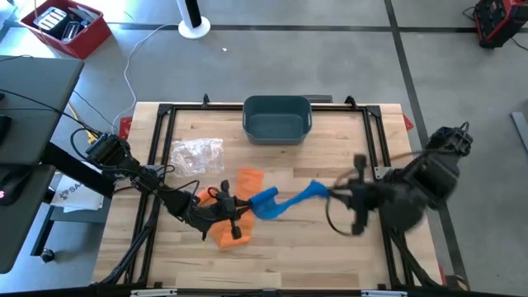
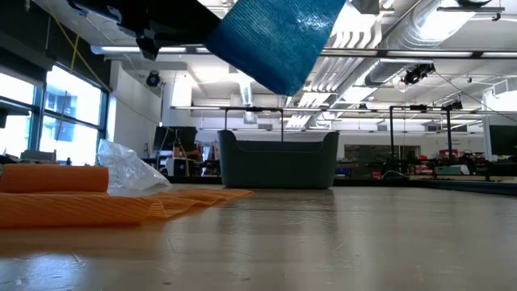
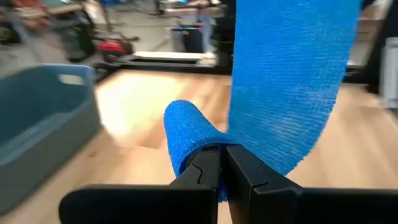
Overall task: Roll bandage
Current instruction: Roll the blue bandage
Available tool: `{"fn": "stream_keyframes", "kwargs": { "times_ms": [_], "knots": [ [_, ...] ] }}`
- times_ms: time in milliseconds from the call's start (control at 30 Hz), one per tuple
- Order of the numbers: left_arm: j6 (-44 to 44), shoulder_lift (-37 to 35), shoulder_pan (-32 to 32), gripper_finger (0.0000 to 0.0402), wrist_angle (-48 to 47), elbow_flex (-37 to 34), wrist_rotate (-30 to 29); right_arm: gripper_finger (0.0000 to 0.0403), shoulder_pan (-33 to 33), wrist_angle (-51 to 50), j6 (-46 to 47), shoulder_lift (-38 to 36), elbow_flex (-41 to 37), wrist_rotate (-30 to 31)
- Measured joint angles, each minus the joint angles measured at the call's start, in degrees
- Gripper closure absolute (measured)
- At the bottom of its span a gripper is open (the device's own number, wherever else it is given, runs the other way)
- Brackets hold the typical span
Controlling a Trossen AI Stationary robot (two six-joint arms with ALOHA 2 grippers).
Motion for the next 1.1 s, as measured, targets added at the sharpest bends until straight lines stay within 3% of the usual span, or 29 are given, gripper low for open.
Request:
{"fn": "stream_keyframes", "kwargs": {
  "times_ms": [100,300,467,700,900,1100],
  "knots": [
    [-0.22,0.1,0.33,0.0401,-0.08,0.0,1.39,0.0403,-5.78,-0.19,-4.9,0.04,2.11,-3.26],
    [-3.53,1.59,1.22,0.0401,-2.54,0.02,4.39,0.0403,-12.61,0.52,-12.69,0.04,9.86,-3.57],
    [-6.46,4.99,2.25,0.0401,-2.34,0.02,5.34,0.0403,-13.46,2.6,-19.25,0.02,15.74,-3.6],
    [-8.81,6.81,1.68,0.0401,-1.97,0.04,6.48,0.0403,-13.03,-0.49,-19.7,0.0,19.97,-3.16],
    [-3.81,5.01,0.61,0.0401,-2.4,0.04,-1.22,0.0403,-5.99,-8.79,-13.45,0.74,20.02,-5.99],
    [1.88,0.99,0.6,0.0401,-2.94,0.02,-7.47,0.0403,6.56,-17.96,-0.45,3.8,20.0,-1.96]
  ]
}}
